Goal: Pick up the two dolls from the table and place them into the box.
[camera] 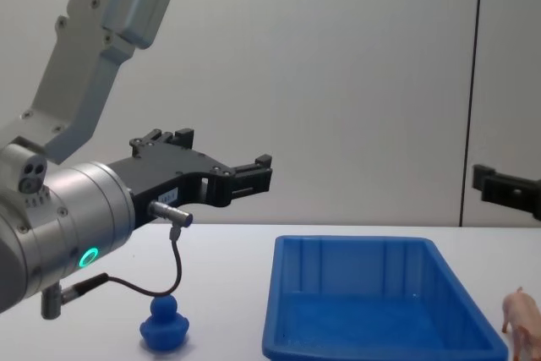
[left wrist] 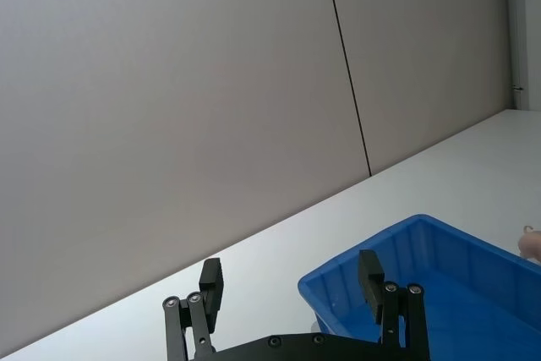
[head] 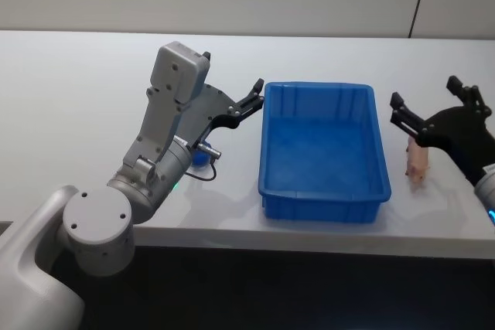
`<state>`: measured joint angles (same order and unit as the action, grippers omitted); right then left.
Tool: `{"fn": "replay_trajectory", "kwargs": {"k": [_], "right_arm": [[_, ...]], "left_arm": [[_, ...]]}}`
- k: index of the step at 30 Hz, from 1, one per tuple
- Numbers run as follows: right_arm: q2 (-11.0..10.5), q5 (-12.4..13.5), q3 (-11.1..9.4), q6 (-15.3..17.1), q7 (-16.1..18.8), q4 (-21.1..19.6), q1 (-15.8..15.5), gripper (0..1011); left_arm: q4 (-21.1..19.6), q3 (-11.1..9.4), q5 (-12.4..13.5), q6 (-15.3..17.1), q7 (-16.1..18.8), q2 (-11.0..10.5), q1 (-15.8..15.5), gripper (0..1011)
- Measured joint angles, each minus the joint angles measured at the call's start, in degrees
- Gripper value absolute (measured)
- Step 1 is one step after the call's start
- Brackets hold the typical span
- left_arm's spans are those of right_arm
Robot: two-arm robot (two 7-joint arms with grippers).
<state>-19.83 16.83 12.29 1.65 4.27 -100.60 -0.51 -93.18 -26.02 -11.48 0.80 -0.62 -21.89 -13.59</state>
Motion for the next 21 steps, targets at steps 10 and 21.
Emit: {"fn": "replay_trajectory", "kwargs": {"k": [10,21], "right_arm": [[-2.19,1.14,-2.37,-0.34,0.12,1.99,0.3,1004],[-4.53,2.48,-4.73,1.93,-1.31,3.04,-0.8,1004]], "left_arm": [[0.0,0.0,0.0,0.0,0.0,0.0,0.0,1001],[0.0,0.0,0.0,0.0,0.0,0.0,0.0,1001]]}}
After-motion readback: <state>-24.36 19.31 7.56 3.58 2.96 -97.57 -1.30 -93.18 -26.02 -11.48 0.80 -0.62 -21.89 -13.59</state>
